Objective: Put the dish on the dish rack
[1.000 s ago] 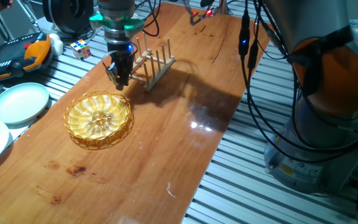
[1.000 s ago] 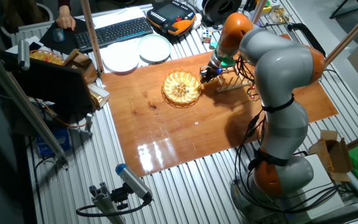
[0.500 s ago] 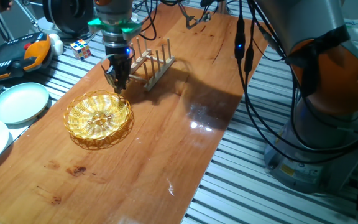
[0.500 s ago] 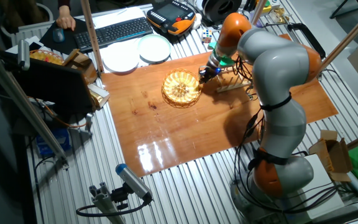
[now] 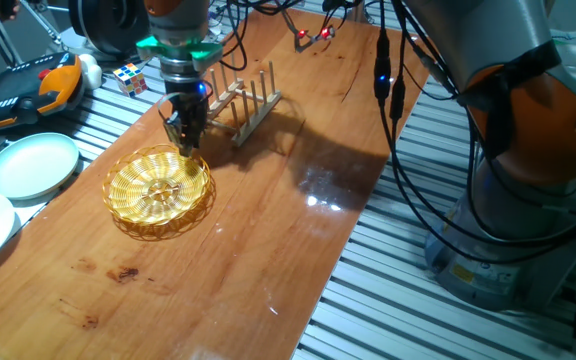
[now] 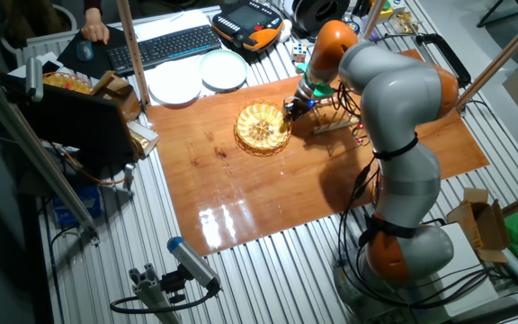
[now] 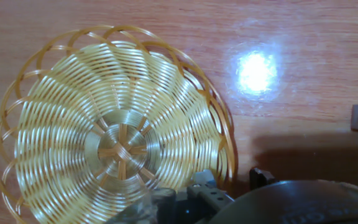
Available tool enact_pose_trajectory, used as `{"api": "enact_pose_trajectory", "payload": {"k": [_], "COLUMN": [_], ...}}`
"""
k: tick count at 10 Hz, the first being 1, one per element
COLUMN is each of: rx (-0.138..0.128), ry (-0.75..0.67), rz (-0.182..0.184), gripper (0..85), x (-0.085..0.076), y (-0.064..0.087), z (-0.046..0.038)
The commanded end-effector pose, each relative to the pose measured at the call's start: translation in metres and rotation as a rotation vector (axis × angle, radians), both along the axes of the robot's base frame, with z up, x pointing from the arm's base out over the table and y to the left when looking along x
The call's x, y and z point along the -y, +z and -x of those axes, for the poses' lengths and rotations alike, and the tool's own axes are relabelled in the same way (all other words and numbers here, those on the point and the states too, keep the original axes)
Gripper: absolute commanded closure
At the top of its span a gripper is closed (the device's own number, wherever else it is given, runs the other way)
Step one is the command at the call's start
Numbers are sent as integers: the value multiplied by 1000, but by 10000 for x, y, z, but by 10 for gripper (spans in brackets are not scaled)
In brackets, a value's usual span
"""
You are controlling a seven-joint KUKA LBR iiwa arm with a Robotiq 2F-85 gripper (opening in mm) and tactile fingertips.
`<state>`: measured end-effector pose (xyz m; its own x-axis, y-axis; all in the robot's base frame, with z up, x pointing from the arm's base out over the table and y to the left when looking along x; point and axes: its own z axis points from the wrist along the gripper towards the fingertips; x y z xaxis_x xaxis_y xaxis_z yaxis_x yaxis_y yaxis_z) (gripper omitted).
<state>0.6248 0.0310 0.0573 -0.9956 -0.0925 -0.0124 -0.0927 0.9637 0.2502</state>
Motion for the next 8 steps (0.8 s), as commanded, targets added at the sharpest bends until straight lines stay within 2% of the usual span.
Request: {"api": "enact_pose_trajectory", "payload": {"k": [1,4,8], "rx": [0,0,0], "ry": [0,-1,-16], "rz": [-3,-19,-32], "gripper": [470,460,453], "x": [-4,-14,-87], "y": [-15,-89,-149], "z": [-2,-21,8]}}
